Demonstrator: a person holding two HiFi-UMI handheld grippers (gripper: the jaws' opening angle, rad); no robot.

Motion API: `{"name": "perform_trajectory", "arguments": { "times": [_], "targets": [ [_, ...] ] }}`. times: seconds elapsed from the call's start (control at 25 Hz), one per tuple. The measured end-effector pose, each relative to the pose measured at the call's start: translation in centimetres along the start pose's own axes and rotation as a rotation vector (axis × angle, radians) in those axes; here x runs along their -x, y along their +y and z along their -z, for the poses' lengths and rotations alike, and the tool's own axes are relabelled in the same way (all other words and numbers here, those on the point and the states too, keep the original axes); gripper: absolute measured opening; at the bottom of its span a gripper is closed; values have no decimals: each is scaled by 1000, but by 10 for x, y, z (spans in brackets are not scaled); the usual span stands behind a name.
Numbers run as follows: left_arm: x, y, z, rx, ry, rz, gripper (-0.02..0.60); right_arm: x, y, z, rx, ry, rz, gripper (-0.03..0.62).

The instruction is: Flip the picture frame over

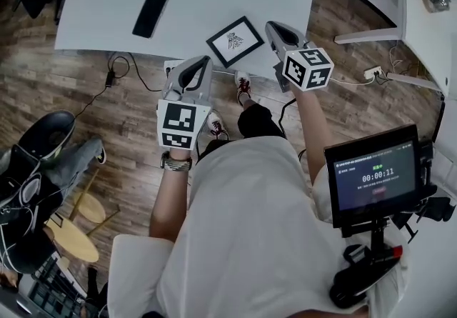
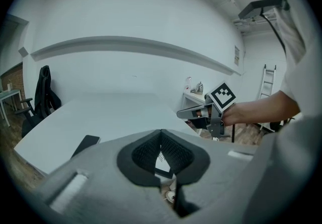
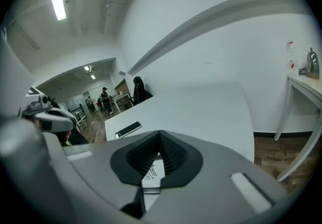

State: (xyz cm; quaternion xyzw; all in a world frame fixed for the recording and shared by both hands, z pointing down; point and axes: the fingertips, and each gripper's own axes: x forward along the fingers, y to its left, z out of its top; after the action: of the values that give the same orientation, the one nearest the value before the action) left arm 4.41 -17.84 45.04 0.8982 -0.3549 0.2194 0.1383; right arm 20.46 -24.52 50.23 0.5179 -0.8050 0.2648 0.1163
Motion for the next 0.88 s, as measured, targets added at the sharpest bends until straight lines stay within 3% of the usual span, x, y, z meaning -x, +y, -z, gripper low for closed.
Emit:
{"name": "perform_trajectory", "arguments": {
  "times": [0.56, 0.88],
  "targets": [
    [40, 10, -83, -149, -173, 12, 4, 64, 72, -91, 76, -214, 3, 3],
    [89, -4, -131, -223, -276, 1, 4, 132, 126, -144, 143, -343, 9, 3]
  ]
}}
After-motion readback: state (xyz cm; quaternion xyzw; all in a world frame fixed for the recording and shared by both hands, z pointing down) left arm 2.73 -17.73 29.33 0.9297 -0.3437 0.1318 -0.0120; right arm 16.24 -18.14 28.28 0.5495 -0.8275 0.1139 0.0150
